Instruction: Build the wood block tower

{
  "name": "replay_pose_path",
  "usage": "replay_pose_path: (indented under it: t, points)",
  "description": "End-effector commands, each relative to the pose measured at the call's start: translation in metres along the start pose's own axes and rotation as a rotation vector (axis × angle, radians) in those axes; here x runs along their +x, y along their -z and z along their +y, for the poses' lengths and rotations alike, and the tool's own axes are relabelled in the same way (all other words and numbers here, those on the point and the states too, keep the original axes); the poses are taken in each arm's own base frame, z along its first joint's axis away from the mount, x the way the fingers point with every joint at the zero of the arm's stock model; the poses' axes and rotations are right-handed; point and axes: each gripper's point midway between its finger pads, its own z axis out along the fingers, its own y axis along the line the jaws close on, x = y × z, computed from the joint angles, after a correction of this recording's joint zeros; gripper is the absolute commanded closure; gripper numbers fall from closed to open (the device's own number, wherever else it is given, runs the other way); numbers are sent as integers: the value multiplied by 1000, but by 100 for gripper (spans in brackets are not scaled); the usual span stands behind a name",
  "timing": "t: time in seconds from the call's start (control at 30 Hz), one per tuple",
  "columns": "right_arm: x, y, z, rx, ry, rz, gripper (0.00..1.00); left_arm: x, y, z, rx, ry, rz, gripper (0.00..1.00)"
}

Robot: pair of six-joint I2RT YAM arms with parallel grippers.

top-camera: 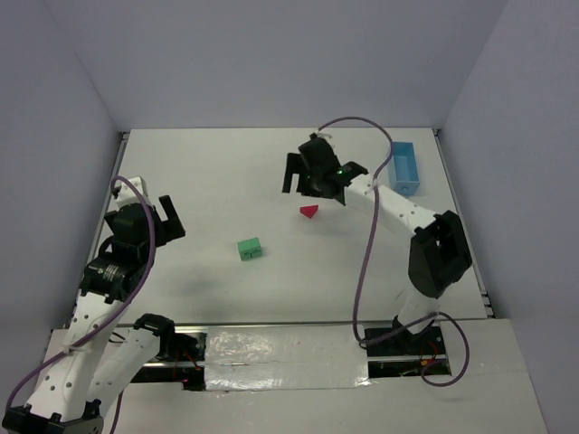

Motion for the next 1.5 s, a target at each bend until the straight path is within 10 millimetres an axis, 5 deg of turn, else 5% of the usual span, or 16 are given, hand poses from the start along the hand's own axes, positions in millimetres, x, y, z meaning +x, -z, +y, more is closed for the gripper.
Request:
replay_pose_path:
  t: [0.0,0.23,0.3,0.37,0.6,0.8,0.97,1.17,1.23,1.47]
  points:
    - [-31,-36,-52,76,52,23,0,-4,-4,-3,4,-8,-19,1]
    - [-74,-110,-118,215,136,109,6,-1,-7,-5,7,-17,-6,1]
    - [-69,-132,-138,247,195,160,6,0,-9,-6,7,-21,2,0]
    - [-82,-138,-144,266,222,161,7,1,-9,-6,10,-26,5,0]
    - [-67,-172,-160,227,340,254,13,2,-10,-10,26,-33,11,1]
    - [-66,-179,-163,197,389,265,34,2,-11,-11,35,-35,15,0]
    - [-68,-185,-164,166,400,266,41,4,-12,-12,38,-40,23,1]
    - [-73,-181,-158,113,406,253,75,3,-10,-15,56,-37,15,0]
    - [-85,-170,-148,84,410,215,84,3,-9,-16,70,-37,12,0]
    - [-116,-131,-125,49,398,106,88,0,-6,-24,116,-22,3,0]
